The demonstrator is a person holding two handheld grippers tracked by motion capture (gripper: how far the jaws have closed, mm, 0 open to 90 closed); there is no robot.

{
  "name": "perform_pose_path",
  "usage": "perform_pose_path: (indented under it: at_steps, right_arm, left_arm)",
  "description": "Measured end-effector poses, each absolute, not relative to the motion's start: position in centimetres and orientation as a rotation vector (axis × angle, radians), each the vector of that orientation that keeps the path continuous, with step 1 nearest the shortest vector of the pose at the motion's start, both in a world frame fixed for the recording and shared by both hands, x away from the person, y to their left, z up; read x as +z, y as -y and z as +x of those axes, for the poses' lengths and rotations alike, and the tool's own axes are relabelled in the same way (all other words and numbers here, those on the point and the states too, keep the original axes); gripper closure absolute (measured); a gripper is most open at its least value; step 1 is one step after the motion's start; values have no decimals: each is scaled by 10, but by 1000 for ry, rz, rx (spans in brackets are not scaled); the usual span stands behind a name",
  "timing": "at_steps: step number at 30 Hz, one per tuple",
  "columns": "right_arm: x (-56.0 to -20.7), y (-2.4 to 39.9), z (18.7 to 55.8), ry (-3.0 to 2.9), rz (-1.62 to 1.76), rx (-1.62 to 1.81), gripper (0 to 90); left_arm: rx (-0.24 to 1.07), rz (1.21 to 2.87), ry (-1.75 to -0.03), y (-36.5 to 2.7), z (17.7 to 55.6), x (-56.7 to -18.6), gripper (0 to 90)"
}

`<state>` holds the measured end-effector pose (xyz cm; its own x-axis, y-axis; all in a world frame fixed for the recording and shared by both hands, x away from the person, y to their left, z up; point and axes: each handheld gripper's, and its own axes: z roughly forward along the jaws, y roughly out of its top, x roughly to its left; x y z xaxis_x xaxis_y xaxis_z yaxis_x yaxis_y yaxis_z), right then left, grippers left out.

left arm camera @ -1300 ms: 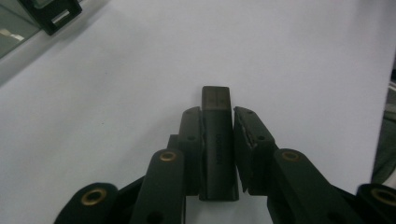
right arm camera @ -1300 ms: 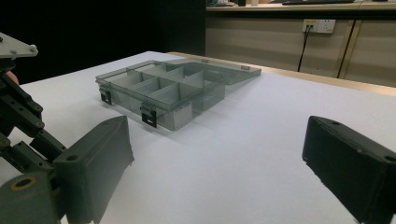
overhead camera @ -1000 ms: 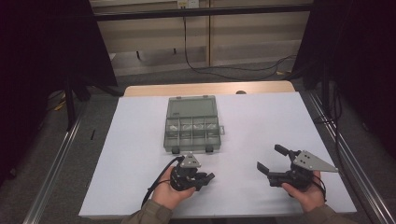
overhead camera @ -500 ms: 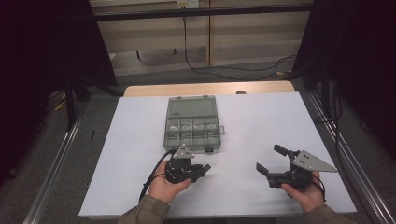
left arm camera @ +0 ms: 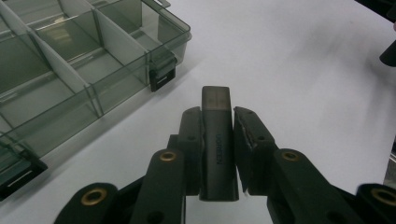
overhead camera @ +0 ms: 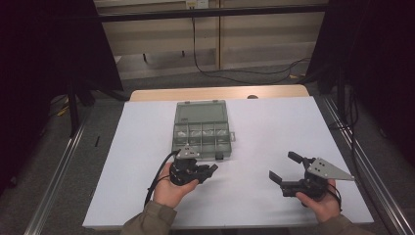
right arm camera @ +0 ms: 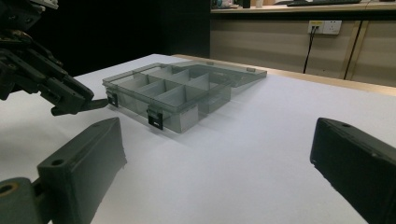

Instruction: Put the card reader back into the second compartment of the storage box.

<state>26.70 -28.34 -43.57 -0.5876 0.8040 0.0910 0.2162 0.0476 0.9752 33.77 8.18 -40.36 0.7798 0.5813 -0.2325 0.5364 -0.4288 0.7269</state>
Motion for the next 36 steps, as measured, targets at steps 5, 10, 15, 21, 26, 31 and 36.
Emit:
perform_pose_path:
  at_steps: [5, 10, 15, 21, 26, 31, 36]
  right_arm:
    - [-436, 283, 267, -1854, 1006, 1582, 3]
    - [-437, 283, 267, -1859, 1005, 1584, 1]
    - [-437, 283, 267, -1857, 1011, 1586, 0]
    - [-438, 283, 267, -1861, 1008, 1584, 0]
    - [-437, 282, 267, -1867, 1003, 1584, 1]
    - [-437, 282, 267, -1870, 1000, 1585, 2]
    - [-437, 282, 267, -1864, 992, 1585, 2]
  left_arm:
    - [73, 2110, -844, -84, 342, -400, 742]
    - [91, 2097, -858, -86, 346, -395, 742]
    - [88, 2079, -880, -87, 350, -391, 741]
    - [108, 2073, -897, -86, 356, -388, 741]
    - [117, 2066, -901, -86, 362, -383, 741]
    - [124, 2042, -921, -87, 368, -379, 742]
    - [145, 2028, -939, -88, 374, -377, 741]
